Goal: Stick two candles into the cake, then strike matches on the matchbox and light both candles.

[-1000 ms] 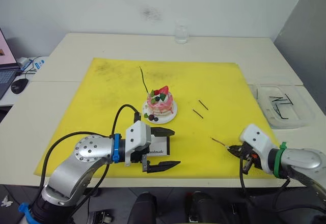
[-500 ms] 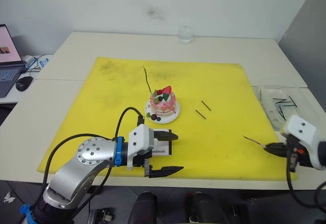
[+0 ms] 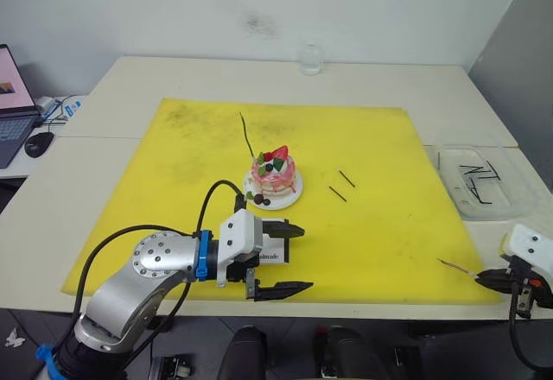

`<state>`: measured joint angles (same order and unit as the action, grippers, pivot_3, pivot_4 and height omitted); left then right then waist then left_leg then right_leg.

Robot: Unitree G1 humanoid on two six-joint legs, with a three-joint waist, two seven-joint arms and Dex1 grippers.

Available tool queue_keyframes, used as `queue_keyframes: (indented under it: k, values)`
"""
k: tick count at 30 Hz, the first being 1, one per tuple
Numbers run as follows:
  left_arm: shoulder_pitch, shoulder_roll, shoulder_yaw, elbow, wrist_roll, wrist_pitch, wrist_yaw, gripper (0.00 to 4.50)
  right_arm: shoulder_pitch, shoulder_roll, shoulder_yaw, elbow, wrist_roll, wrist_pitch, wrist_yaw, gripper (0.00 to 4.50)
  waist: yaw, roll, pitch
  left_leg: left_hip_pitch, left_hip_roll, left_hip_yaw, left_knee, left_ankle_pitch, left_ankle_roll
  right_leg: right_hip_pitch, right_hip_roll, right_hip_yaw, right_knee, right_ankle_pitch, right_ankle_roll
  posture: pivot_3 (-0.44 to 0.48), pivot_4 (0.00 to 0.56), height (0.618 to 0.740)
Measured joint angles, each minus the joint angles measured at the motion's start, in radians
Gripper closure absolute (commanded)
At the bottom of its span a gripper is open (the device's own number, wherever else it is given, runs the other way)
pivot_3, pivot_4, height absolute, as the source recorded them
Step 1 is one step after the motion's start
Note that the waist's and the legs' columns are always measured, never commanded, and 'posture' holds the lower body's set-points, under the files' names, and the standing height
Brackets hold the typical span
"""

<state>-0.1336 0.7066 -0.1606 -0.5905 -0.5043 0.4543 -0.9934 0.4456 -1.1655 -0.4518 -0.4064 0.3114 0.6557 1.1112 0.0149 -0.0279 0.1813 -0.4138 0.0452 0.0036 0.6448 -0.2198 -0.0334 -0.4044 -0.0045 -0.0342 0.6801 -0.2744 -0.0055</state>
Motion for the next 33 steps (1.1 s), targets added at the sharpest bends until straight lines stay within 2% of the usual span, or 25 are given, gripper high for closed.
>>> queue_keyframes:
  k: [3,7,13,17,25,33]
  values:
    - [-0.006,0.0,-0.001,0.0,0.0,0.001,0.0,0.0,-0.027,0.0,0.027,0.01,-0.007,0.008,-0.003,3.16,0.0,0.0,0.0,0.0,0.0,0.0,0.0,0.0,0.0,0.0,0.0,0.0,0.0,0.0,0.0,0.0,0.15,0.74]
    - [-0.007,-0.001,-0.003,0.0,0.0,0.001,0.002,0.0,-0.057,0.0,0.043,0.018,-0.014,0.021,-0.004,1.69,0.0,0.0,0.0,0.0,0.0,0.0,0.0,0.0,0.0,0.0,0.0,0.0,0.0,0.0,0.0,0.0,0.15,0.74]
    - [-0.004,-0.001,-0.003,0.0,0.003,0.003,0.012,0.0,-0.082,-0.072,0.003,-0.011,0.011,0.123,0.052,1.69,0.0,0.001,0.0,0.0,0.0,0.0,0.0,0.0,0.0,0.0,0.0,0.001,0.0,0.0,0.0,0.0,0.15,0.74]
    - [-0.001,-0.006,-0.013,0.0,0.011,0.002,0.023,0.0,-0.156,-0.136,0.013,-0.073,0.057,0.259,0.058,1.69,0.0,0.001,0.0,0.0,0.0,-0.001,0.0,0.0,0.0,0.0,0.001,0.0,0.0,0.0,0.0,0.0,0.15,0.74]
    - [0.005,-0.023,-0.032,-0.003,0.023,0.001,0.046,0.0,-0.257,-0.216,0.22,-0.064,0.05,0.332,0.015,1.69,0.003,0.001,0.0,0.0,0.0,0.0,0.0,0.0,0.0,0.0,0.0,0.001,0.0,0.0,0.0,0.0,0.15,0.74]
    - [0.018,-0.031,-0.049,-0.018,0.039,-0.002,0.067,0.0,-0.378,-0.219,0.389,-0.022,0.021,0.313,-0.005,1.69,0.002,0.001,0.0,0.0,0.0,0.0,0.0,0.0,0.0,0.0,0.001,0.001,0.0,0.0,0.0,0.0,0.15,0.74]
